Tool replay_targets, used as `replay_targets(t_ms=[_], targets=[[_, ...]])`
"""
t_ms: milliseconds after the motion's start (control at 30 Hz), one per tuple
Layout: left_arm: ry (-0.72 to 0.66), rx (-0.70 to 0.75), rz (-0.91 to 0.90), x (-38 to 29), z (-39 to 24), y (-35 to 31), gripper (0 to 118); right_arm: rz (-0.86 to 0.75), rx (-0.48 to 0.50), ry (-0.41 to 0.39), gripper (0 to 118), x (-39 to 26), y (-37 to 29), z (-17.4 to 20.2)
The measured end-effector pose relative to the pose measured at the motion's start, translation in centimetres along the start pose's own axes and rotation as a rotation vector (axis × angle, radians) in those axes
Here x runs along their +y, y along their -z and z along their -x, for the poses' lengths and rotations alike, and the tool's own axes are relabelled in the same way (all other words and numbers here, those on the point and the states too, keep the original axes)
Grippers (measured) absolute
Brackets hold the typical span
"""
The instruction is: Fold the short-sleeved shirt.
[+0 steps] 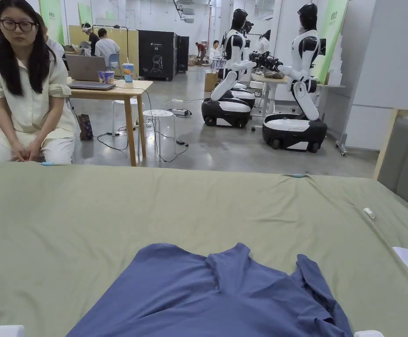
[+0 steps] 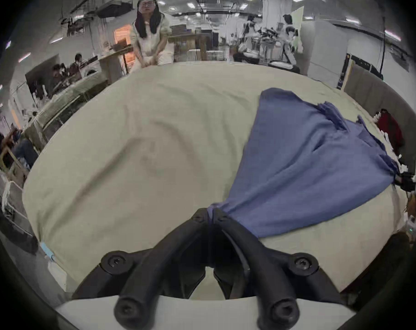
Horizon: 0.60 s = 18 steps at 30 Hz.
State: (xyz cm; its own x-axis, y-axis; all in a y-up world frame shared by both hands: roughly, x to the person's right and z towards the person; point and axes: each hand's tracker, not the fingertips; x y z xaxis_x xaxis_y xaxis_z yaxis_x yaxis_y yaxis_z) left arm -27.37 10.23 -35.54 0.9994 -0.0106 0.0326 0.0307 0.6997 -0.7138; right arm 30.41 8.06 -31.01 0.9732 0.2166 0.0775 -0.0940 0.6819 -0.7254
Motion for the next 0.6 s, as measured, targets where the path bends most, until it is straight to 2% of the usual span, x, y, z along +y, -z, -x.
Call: replay_targets(t_ms=[33,67,100,133,167,267,367,400,433,467,500,533,567,600], targets=[[-0.007,0.009,-0.031,0.4,-0.1,-0.5,17,-0.004,0.005,0.006,50,0.5,-0.5,0.1],[0.01,0.021,-0.063,1.0,-0.3,-1.5,46,-0.017,0.009,0.015,87,1.2,-1.3,0.2],[0.024,0.029,-0.118,1.7,-0.9,-2.7,75,-0.052,0.02,0.026,106,2.1,-2.7,0.4],[0.037,0.026,-0.158,2.2,-1.5,-3.7,94,-0.107,0.037,0.042,115,2.8,-3.8,0.9],[0.055,0.015,-0.213,2.8,-2.3,-4.9,103,-0.174,0.057,0.058,116,3.6,-5.2,1.6],[0.106,0.005,-0.357,4.1,-5.7,-7.7,102,-0.276,0.096,0.085,116,5.6,-7.3,4.1],[0.13,-0.029,-0.468,4.4,-8.9,-9.2,102,-0.383,0.112,0.074,115,6.9,-9.4,7.7],[0.137,-0.037,-0.485,4.4,-9.9,-9.4,102,-0.407,0.125,0.067,111,7.2,-10.0,8.9],[0.138,-0.036,-0.501,4.2,-10.5,-9.2,99,-0.43,0.129,0.065,102,7.4,-10.5,9.8],[0.14,-0.036,-0.514,4.0,-11.1,-9.1,88,-0.467,0.123,0.068,77,7.3,-11.0,10.7],[0.138,-0.048,-0.519,3.8,-11.5,-9.2,70,-0.496,0.125,0.063,51,7.3,-11.4,11.6],[0.138,-0.05,-0.516,3.7,-11.8,-9.3,36,-0.505,0.118,0.061,22,7.3,-11.6,12.1],[0.146,-0.056,-0.522,3.1,-11.9,-9.1,0,-0.522,0.106,0.06,0,7.2,-11.8,12.6],[0.156,-0.053,-0.529,2.8,-12.0,-9.1,0,-0.533,0.1,0.058,0,7.1,-11.9,13.0]])
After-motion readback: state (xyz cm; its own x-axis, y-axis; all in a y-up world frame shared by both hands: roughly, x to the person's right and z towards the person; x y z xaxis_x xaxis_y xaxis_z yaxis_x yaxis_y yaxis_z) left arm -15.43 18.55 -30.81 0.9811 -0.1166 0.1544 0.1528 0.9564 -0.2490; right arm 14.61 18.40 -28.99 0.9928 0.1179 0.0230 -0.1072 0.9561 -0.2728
